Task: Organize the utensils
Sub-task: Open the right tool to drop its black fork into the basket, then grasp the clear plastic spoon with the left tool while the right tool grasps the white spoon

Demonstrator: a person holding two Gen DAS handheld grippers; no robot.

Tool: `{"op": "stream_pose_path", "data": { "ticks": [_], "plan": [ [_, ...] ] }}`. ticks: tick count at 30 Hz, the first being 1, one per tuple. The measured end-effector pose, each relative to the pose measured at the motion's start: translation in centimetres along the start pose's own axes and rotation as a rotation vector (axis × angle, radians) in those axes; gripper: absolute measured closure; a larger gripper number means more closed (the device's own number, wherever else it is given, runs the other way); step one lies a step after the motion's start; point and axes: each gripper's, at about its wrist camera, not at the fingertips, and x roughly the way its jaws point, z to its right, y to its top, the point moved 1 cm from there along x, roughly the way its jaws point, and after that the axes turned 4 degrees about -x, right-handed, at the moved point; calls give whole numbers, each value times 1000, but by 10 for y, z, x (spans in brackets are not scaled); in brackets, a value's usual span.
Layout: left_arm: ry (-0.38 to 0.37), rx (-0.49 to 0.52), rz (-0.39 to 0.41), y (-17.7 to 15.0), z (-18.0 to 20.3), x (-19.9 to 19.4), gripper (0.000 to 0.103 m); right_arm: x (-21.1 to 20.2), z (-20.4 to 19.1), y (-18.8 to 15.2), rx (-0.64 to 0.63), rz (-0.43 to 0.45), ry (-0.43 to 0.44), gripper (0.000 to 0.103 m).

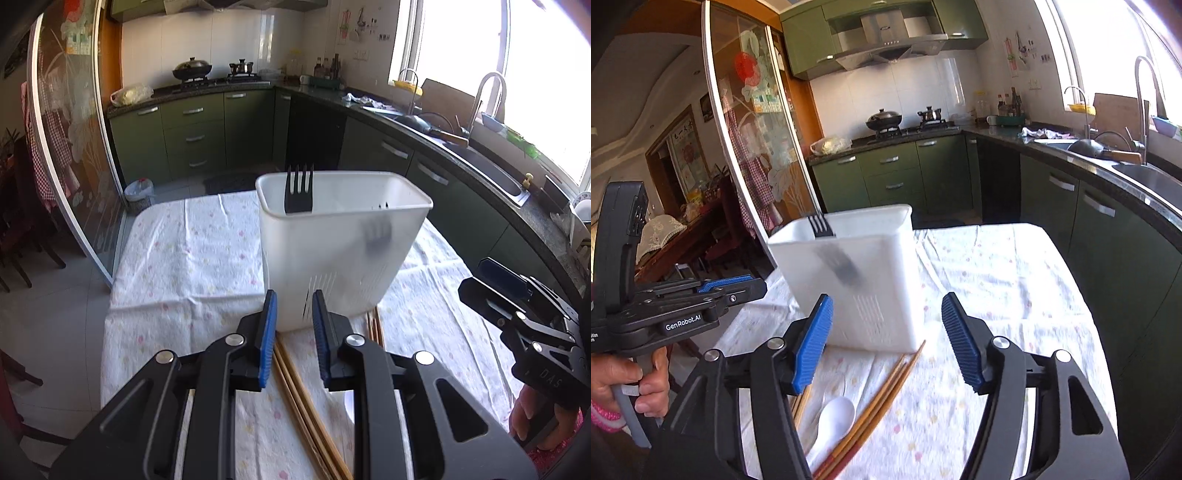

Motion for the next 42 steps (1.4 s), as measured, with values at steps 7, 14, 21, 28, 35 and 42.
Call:
{"op": "stream_pose_path", "data": {
  "ticks": [7, 14, 21, 28, 35, 42],
  "plan": [
    [-38, -7, -248, -39, 8, 43, 84, 5, 14, -31, 74, -187, 87, 52],
    [-62, -58, -341, -44, 12, 91, 84, 20, 10, -43, 81, -287, 186, 58],
    [-96, -100, -374, -43, 4, 105, 84, 26, 11, -48, 88, -309, 202, 58],
    [-179, -96, -423, -48, 17, 111, 84, 26, 12, -44, 87, -314, 198, 58],
    [-183, -73, -392, -44, 25, 102, 103, 34, 5, -46, 85, -345, 249, 58],
    [-200, -86, -393, -39, 18, 97, 103, 69, 10, -56, 166, -431, 355, 58]
  ]
}}
